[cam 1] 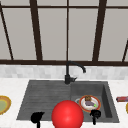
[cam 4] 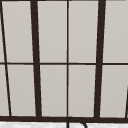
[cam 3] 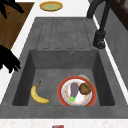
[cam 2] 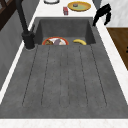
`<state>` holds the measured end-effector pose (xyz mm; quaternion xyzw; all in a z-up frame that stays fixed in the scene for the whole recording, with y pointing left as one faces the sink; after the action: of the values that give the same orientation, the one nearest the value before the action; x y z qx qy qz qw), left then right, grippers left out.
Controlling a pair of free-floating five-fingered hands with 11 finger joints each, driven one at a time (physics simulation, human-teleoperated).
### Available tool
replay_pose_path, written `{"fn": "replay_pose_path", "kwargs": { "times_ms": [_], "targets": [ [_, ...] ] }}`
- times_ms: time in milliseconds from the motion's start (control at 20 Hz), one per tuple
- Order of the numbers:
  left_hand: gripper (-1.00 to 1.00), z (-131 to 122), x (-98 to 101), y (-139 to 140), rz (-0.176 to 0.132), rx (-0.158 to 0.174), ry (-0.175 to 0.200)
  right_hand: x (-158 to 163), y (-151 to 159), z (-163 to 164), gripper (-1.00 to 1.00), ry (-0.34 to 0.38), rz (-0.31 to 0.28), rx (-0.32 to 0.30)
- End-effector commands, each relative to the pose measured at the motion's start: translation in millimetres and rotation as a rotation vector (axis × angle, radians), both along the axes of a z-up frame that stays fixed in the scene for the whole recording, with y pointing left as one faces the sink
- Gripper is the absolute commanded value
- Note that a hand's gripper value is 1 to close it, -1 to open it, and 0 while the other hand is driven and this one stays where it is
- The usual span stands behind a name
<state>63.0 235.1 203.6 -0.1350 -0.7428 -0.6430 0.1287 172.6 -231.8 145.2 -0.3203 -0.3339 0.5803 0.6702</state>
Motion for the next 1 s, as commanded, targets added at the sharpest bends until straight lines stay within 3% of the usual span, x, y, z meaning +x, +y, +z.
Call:
{"fn": "replay_pose_path", "kwargs": {
  "times_ms": [0,150,600,950],
  "targets": [
    [0.0,0.0,0.0,0.0,0.0,0.0,0.0,0.0,0.0,3.8,-1.0,-0.062,0.031,-0.007],
    [0.0,-0.2,0.2,-0.3,0.007,-0.003,-0.01,1.0,-0.1,1.3,-1.0,-0.127,0.083,0.0],
    [0.0,-0.7,0.6,-0.7,0.018,-0.009,-0.026,12.3,13.3,0.6,-1.0,-0.336,0.067,0.044],
    [0.0,-0.9,0.8,-0.9,0.022,-0.011,-0.03,51.6,36.3,4.1,-1.0,-0.474,0.015,0.044]
  ]
}}
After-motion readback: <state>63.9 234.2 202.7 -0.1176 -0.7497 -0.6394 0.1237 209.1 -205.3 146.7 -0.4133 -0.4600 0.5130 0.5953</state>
